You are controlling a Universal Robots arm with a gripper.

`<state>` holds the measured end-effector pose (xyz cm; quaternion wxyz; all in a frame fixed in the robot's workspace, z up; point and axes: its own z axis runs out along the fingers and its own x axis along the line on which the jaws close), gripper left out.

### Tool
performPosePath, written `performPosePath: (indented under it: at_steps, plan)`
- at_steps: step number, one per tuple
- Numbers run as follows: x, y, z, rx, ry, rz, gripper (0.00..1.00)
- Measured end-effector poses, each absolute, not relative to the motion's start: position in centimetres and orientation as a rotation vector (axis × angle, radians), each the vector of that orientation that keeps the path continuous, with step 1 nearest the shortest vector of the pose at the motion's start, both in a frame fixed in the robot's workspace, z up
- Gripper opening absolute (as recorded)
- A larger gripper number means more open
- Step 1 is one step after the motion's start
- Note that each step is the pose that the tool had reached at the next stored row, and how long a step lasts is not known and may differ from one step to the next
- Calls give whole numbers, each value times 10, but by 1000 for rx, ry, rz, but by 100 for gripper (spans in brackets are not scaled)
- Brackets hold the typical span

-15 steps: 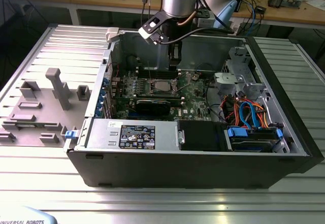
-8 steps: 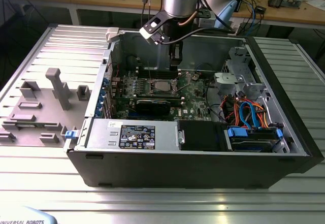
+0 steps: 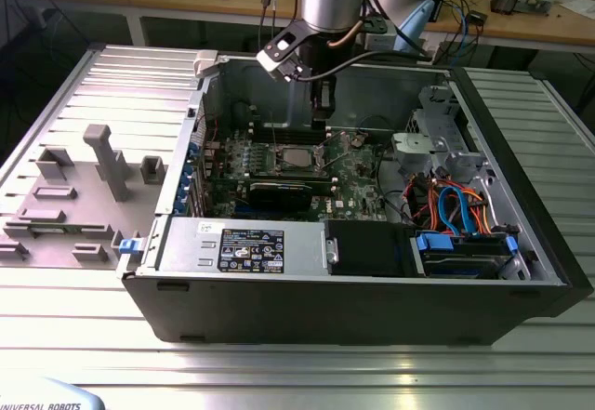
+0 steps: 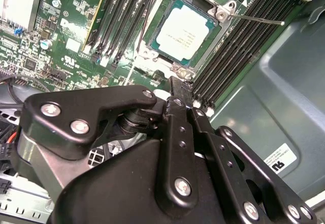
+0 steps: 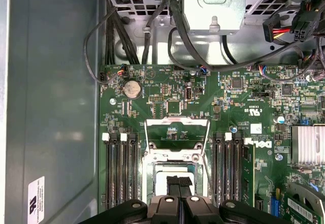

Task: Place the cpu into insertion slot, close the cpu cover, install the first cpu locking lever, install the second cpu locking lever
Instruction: 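Close the cpu cover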

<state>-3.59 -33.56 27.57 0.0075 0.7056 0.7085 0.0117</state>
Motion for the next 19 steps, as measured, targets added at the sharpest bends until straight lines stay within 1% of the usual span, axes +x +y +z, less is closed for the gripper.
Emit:
performPosePath:
  at_steps: [19]
  plan:
    - [-26,-336,276,2206,2215,37,11]
